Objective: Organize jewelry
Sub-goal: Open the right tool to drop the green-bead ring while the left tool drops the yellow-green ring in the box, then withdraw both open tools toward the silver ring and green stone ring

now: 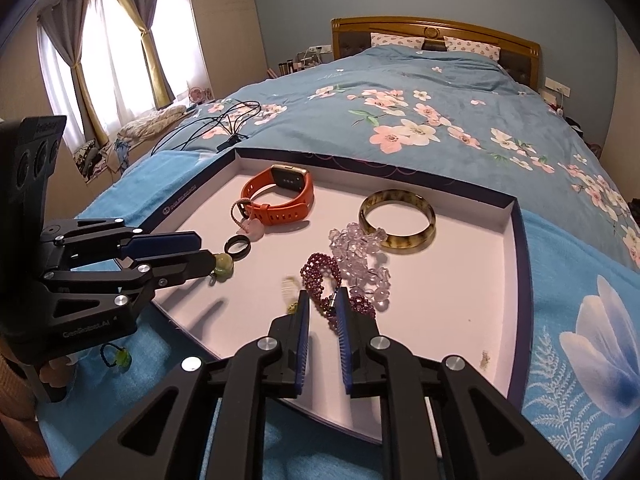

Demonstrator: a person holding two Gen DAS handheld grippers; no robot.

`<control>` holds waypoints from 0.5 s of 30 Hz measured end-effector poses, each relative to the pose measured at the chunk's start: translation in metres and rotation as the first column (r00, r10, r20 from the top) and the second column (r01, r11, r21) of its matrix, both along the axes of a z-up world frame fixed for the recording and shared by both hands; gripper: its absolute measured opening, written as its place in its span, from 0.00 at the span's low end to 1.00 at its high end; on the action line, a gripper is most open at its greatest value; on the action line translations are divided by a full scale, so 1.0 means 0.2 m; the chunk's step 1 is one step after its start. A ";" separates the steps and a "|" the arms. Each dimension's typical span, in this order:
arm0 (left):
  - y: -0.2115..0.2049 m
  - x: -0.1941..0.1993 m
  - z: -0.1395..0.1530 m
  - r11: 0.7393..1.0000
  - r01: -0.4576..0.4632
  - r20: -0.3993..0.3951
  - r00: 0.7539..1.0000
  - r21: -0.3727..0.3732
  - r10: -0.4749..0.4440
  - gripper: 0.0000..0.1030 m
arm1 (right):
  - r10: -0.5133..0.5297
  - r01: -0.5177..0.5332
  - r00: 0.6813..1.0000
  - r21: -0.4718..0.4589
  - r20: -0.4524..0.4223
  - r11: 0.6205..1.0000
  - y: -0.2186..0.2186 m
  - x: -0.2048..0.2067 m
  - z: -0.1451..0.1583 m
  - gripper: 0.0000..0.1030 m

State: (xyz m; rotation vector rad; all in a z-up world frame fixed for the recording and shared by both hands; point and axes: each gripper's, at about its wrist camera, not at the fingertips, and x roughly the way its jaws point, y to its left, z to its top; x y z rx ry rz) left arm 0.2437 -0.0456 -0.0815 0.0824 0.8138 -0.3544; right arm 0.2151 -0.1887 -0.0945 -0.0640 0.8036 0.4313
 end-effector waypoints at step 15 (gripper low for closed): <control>0.08 -0.18 0.15 1.000 -0.012 0.093 0.996 -0.020 0.013 0.46 | -0.039 0.035 0.997 0.080 0.061 0.996 -0.10 -0.14 0.13 0.39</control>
